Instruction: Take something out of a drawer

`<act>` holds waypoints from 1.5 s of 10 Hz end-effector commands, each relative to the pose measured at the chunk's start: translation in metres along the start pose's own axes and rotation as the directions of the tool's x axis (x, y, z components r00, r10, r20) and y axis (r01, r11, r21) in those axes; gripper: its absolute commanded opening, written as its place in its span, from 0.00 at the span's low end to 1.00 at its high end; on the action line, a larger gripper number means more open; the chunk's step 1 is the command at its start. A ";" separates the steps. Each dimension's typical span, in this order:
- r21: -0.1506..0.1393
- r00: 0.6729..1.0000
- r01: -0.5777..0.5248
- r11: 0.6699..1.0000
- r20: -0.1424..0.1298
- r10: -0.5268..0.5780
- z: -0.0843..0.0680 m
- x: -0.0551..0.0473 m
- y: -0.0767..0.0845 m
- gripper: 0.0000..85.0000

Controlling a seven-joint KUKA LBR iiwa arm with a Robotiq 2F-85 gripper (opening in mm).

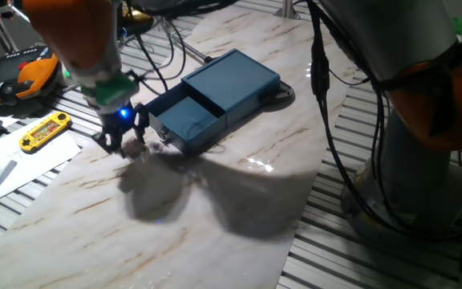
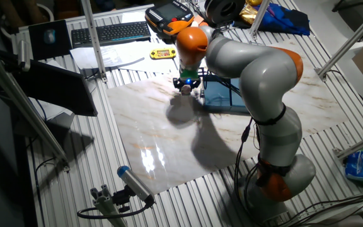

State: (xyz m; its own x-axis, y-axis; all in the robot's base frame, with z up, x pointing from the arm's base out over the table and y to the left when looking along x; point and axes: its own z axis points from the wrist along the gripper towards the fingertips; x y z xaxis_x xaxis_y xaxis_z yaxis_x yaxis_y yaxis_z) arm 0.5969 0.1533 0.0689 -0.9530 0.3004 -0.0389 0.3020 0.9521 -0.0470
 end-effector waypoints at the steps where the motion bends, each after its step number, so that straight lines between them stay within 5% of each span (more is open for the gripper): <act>1: -0.006 1.000 0.003 1.000 0.000 -0.003 0.006 0.000 -0.001 0.00; 7: -0.041 1.000 0.019 0.999 -0.002 -0.020 0.025 0.004 0.007 0.00; 11: -0.025 0.999 0.032 0.999 0.021 -0.032 0.032 0.005 0.009 0.00; 13: -0.031 0.999 0.026 0.999 0.031 -0.025 0.034 0.006 0.009 0.40; 15: -0.026 0.996 0.085 0.996 0.039 -0.084 0.035 0.005 0.009 0.40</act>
State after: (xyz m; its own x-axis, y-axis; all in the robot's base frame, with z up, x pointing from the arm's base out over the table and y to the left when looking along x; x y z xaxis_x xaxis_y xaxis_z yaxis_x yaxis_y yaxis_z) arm 0.5955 0.1612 0.0334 -0.9732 0.2172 -0.0755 0.2198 0.9752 -0.0269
